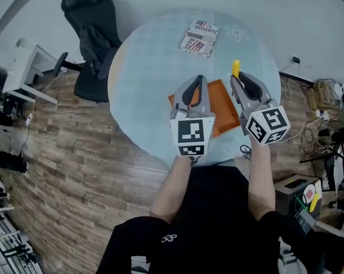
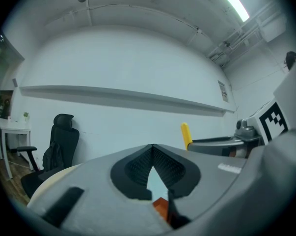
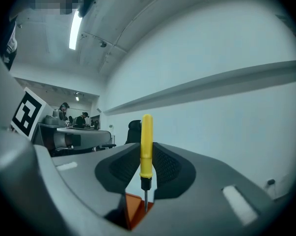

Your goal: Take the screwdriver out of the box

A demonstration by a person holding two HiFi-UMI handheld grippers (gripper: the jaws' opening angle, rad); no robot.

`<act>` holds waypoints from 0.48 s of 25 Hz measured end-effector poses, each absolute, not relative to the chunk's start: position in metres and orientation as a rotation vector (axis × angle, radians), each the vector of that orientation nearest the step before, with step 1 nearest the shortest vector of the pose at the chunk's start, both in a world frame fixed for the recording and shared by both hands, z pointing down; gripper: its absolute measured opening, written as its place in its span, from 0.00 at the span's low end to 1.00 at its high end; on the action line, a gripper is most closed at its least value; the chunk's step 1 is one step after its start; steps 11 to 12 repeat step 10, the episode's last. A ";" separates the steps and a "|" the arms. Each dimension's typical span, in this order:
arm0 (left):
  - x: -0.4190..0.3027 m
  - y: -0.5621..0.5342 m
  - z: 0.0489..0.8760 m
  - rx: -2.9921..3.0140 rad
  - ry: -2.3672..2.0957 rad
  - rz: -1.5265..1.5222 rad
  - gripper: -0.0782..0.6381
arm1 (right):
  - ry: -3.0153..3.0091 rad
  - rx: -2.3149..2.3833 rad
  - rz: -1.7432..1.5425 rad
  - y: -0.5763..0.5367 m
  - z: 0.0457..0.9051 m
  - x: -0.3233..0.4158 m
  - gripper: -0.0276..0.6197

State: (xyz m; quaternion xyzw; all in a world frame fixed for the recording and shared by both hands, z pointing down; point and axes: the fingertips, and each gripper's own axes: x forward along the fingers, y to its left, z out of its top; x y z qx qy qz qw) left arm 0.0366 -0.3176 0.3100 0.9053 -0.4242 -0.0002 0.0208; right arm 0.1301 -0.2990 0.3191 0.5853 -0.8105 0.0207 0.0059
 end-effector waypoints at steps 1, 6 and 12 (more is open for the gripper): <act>0.036 -0.318 0.311 2.806 -1.318 0.002 0.11 | -2.540 1.829 0.065 -0.300 0.319 0.129 0.18; 0.026 -0.318 0.318 2.798 -1.368 0.049 0.11 | -2.555 1.805 0.073 -0.302 0.323 0.123 0.18; 0.021 -0.321 0.324 2.782 -1.382 0.063 0.11 | -2.563 1.794 0.080 -0.305 0.326 0.120 0.18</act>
